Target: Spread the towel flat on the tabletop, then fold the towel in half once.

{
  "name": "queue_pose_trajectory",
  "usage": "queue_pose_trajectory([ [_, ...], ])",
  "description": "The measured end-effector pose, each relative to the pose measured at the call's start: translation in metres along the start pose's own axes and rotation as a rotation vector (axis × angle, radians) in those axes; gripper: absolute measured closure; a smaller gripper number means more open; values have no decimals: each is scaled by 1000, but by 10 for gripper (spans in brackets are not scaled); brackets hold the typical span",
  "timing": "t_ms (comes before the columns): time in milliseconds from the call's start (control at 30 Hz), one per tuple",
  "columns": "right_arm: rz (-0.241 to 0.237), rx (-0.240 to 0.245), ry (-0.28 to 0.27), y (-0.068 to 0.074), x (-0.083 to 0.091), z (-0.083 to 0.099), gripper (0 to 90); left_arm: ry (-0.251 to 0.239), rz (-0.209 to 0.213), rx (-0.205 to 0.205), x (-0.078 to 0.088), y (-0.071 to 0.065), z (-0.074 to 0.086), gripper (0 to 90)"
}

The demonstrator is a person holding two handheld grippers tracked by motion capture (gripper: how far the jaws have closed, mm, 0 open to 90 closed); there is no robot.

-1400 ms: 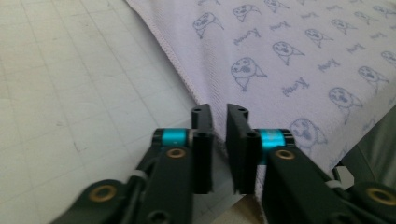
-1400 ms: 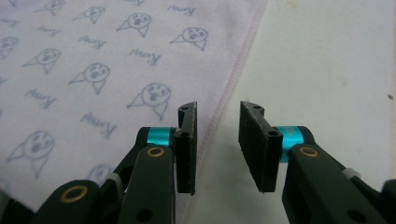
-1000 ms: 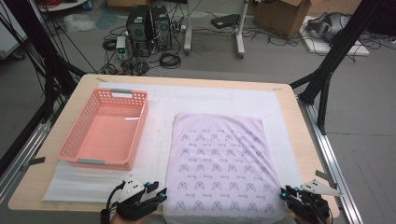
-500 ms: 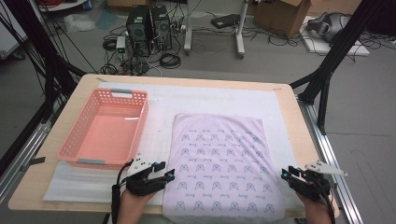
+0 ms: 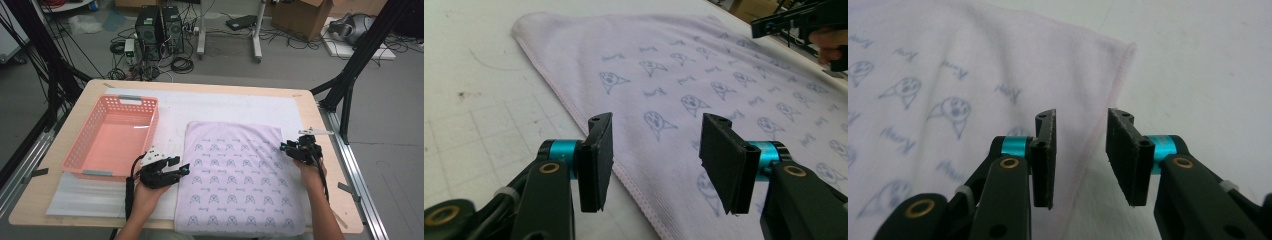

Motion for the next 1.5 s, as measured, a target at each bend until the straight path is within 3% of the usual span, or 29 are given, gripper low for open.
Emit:
queue_pose_trajectory([
  [67, 12, -12, 42, -5, -13, 1, 752, -2, -3, -6, -2, 0, -2, 476],
  [100, 15, -14, 27, -6, -14, -1, 849, -6, -3, -8, -3, 1, -4, 477],
  [133, 39, -20, 25, -11, -14, -3, 858, -7, -1, -8, -3, 0, -4, 476],
  [167, 86, -12, 24, -18, -14, -5, 864, -7, -1, -7, -3, 0, -4, 473],
  [233, 135, 9, 20, -24, -14, -7, 863, 1, 0, -10, -4, 0, -3, 469],
  [267, 143, 1, 9, -26, -14, -8, 855, 2, 0, -7, -4, -1, -2, 463],
  [333, 143, -25, -8, -26, -13, -8, 735, 1, 5, -7, -3, -3, -2, 454],
  [500, 70, -4, -52, -8, 10, -1, 594, -11, 10, -5, -2, -5, -4, 429],
  [700, -100, 10, -92, 25, 49, 28, 426, -31, 24, -1, 1, -8, -6, 395],
  [767, -131, 36, -91, 34, 58, 36, 367, -50, 10, -8, 3, -8, -10, 356],
  [833, -111, 51, -97, 40, 66, 42, 291, -64, 5, -12, 4, -8, -13, 296],
  [933, -112, 81, -114, 47, 75, 44, 260, -94, -10, -4, 7, -5, -18, 212],
  [1100, -107, 86, -169, 47, 80, 37, 243, -104, -4, -1, 9, -1, -20, 222],
  [1233, -105, 92, -156, 48, 78, 39, 243, -100, -17, -28, 9, 1, -21, 238],
  [1500, -99, 91, -142, 47, 76, 41, 244, -100, -20, 2, 7, 5, -23, 247],
])
Point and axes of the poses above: each handheld gripper's, and its own axes: x roughly backward along the jaws, z roughly out of its underside, y roughly to its left, the point moved 10 cm from there along -x, roughly forward along the jaws, and after that the axes turned 11 degrees about -z, right-handed, at the moved point
